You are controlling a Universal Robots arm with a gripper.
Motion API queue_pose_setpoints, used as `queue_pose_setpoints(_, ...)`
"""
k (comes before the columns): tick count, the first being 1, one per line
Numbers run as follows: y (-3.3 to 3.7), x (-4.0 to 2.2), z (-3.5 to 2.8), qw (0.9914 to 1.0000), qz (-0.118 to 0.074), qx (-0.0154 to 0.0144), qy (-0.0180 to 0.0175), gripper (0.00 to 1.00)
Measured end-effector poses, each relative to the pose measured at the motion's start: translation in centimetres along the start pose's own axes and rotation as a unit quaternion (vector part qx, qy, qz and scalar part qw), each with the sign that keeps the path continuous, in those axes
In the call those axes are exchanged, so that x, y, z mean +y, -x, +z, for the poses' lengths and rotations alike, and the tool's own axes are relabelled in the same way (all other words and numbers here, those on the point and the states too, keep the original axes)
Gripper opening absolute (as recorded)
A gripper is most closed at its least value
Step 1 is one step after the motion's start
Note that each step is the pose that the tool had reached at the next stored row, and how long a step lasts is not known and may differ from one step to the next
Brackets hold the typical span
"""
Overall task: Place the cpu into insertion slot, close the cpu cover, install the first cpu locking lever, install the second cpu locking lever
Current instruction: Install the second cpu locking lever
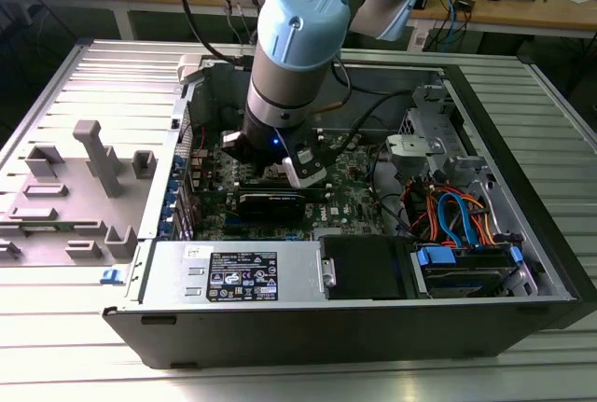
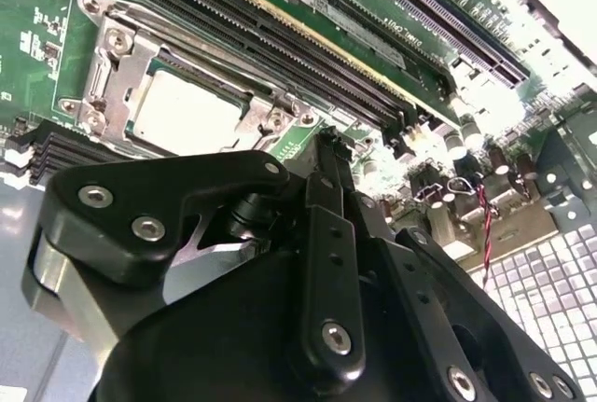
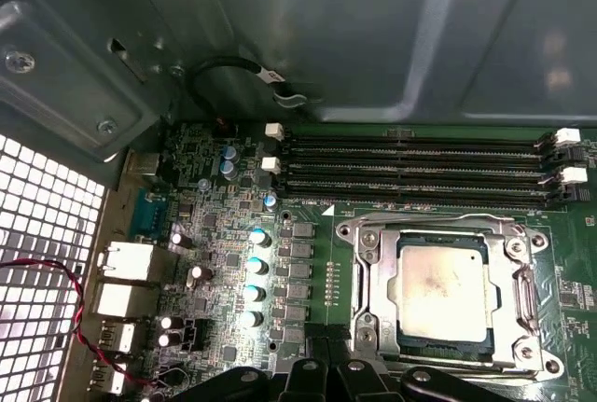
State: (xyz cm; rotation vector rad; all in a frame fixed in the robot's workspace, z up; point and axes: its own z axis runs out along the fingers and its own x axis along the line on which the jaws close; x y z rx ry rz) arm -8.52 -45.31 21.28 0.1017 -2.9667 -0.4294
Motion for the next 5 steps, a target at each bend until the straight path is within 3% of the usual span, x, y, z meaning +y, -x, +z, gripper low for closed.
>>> queue_pose_setpoints(5,0.00,0.00,-0.01,1.00000,0.000,0.0008,0.0000,0.11)
